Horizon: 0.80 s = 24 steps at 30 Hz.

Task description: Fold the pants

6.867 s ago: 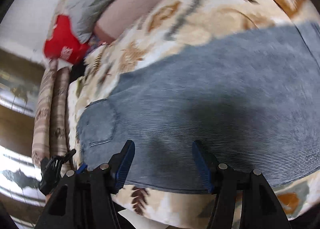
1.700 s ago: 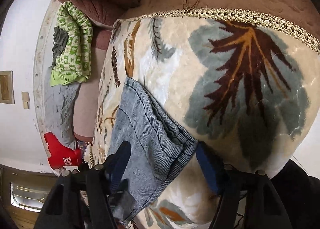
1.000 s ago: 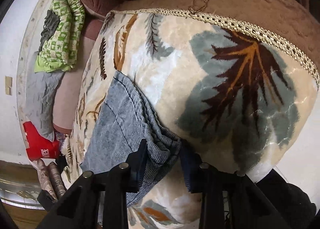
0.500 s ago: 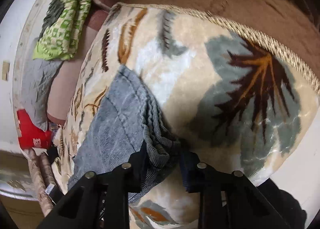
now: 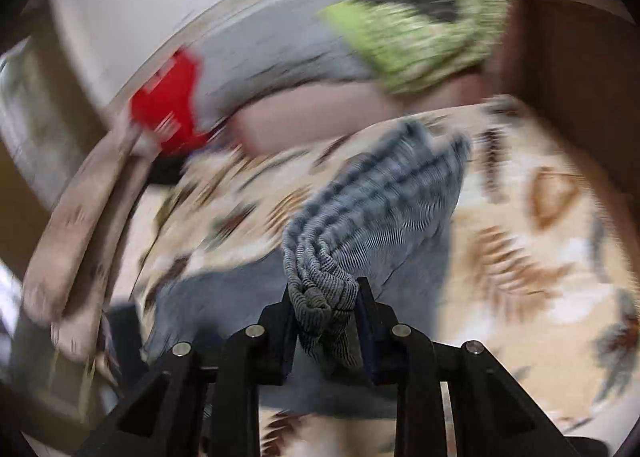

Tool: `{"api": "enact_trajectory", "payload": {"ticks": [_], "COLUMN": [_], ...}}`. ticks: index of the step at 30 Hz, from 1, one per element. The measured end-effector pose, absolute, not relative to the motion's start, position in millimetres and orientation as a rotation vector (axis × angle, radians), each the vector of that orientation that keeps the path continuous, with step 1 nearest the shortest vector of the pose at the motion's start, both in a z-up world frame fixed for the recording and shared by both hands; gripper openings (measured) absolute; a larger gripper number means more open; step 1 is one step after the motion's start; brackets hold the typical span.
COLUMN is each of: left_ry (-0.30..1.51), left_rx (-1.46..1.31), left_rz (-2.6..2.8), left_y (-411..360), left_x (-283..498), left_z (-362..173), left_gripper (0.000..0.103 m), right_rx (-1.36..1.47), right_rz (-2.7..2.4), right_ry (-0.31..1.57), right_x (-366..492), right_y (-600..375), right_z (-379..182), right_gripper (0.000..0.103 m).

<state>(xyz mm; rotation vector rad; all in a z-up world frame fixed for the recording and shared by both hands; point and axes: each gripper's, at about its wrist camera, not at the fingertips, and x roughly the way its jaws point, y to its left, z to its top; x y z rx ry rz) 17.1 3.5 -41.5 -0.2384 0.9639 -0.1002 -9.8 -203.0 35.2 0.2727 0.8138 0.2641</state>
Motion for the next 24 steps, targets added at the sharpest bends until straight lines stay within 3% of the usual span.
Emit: {"api": "enact_trajectory", "payload": {"ticks": [2, 5, 6, 7, 10, 13, 16, 19, 21, 24], "left_ry": [0.964, 0.982, 0.984, 0.982, 0.949, 0.916, 0.906, 1.019, 1.171, 1.102], "left_rx": [-0.256, -0.273, -0.276, -0.275, -0.281, -0.261, -0.234, -0.089, 0.040, 0.099], "left_rz": [-0.035, 0.018, 0.026, 0.021, -0.035, -0.139, -0.209, -0.200, -0.140, -0.131], "left_y": [34.6, 58.7, 61.2, 60.5, 43.1, 5.9, -32.3, -74.8, -89.9, -93.7], "left_x": [4.4, -8.2, -9.7, -8.8, -0.9, 9.9, 17.7, 30.4, 38.4, 24.7], "left_z": [-44.3, -46.9, -45.7, -43.3, -25.3, -5.6, 1.0, -39.3, -90.8, -101.0], "left_gripper": [0.085, 0.085, 0.085, 0.085, 0.085, 0.085, 0.085, 0.085, 0.085, 0.087], "right_rx": [0.269, 0.286, 0.306, 0.329, 0.464, 0.589, 0.762, 0.915, 0.954, 0.921], "right_rz": [0.316, 0.345, 0.348, 0.359, 0.432, 0.378, 0.316, 0.345, 0.373, 0.399], "right_ry": [0.868, 1.062, 1.114, 1.022, 1.018, 0.901, 0.912, 1.115, 1.092, 1.036], "right_x": [-8.6, 3.6, 4.3, -4.8, -14.2, -26.5, -23.0, -15.3, -16.8, -5.0], "right_y": [-171.2, -142.1, -140.7, -146.7, -173.0, -221.6, -268.9, -280.6, -290.6, -300.7], "right_z": [1.0, -85.7, -107.0, -101.3, -77.1, -54.1, -75.0, -132.4, -127.8, -95.0], "right_gripper": [0.031, 0.064, 0.064, 0.067, 0.071, 0.076, 0.079, 0.077, 0.078, 0.078]}}
